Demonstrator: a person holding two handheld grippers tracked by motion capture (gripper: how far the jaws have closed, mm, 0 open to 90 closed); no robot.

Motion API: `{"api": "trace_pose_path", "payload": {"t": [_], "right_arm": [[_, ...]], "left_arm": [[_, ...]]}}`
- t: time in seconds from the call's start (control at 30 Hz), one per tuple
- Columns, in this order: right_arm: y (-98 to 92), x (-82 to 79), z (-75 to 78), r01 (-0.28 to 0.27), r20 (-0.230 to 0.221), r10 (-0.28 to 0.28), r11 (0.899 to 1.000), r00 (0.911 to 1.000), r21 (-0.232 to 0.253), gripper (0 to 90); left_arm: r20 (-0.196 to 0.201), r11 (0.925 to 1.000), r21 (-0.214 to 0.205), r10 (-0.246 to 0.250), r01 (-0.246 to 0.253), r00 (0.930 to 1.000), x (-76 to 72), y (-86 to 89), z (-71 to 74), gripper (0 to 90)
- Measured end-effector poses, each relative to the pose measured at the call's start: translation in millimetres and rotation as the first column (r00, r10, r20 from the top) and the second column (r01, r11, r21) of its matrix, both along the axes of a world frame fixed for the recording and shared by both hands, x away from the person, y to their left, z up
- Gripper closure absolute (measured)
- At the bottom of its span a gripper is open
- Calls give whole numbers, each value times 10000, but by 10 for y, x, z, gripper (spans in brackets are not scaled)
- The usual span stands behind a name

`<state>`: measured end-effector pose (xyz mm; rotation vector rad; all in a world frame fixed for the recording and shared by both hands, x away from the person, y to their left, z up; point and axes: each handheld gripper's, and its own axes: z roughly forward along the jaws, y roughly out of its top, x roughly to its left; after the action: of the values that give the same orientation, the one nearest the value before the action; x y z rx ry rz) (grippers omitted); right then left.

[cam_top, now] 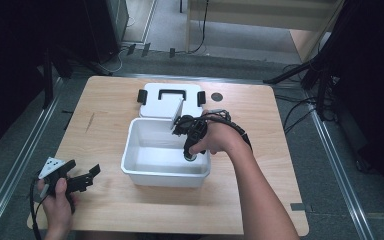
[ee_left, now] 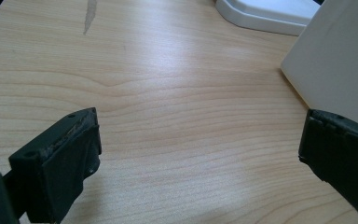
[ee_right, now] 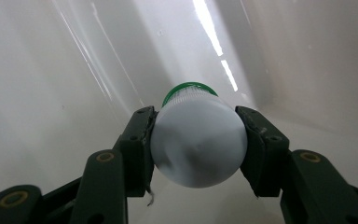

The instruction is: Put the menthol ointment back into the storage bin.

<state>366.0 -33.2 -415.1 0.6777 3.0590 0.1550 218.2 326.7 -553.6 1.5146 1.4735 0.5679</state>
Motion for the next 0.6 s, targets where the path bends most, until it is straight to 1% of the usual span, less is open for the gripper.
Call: {"api": "trace_pose_path", "payload": {"t": [0.03, 0.23, 0.37, 0.4, 0.43, 0.53, 0.6], "right_arm": [[7, -3, -25, -68, 7, 68, 10000, 10000, -30, 510], [40, -15, -176, -86, -100, 84, 9997, 9999, -225, 510], [57, -18, -260, -121, -156, 118, 9996, 9998, -251, 510], [67, -17, -264, -158, -103, 155, 9994, 9998, -324, 510], [71, -17, -265, -137, -69, 136, 9996, 9999, -265, 510], [98, -24, -281, -78, -173, 74, 9997, 9998, -244, 509], [120, -29, -304, -146, -202, 140, 9995, 9997, -262, 510]], "left_arm": [[15, 10000, -1, 12, -12, 10000, 1, 0, -1, 0], [5, 10000, -28, 27, -27, 10000, 1, -3, -1, 0], [-13, 10000, 9, -2, 2, 10000, 0, -2, -1, 0], [-8, 10000, 12, -11, 11, 10000, 0, -1, 0, 0], [-12, 10000, 11, -10, 10, 10000, 0, -1, 0, 0], [-18, 10000, 15, 4, -4, 10000, 0, -3, 0, 0], [-20, 10000, 17, 0, 0, 10000, 0, -2, 0, 0]]}}
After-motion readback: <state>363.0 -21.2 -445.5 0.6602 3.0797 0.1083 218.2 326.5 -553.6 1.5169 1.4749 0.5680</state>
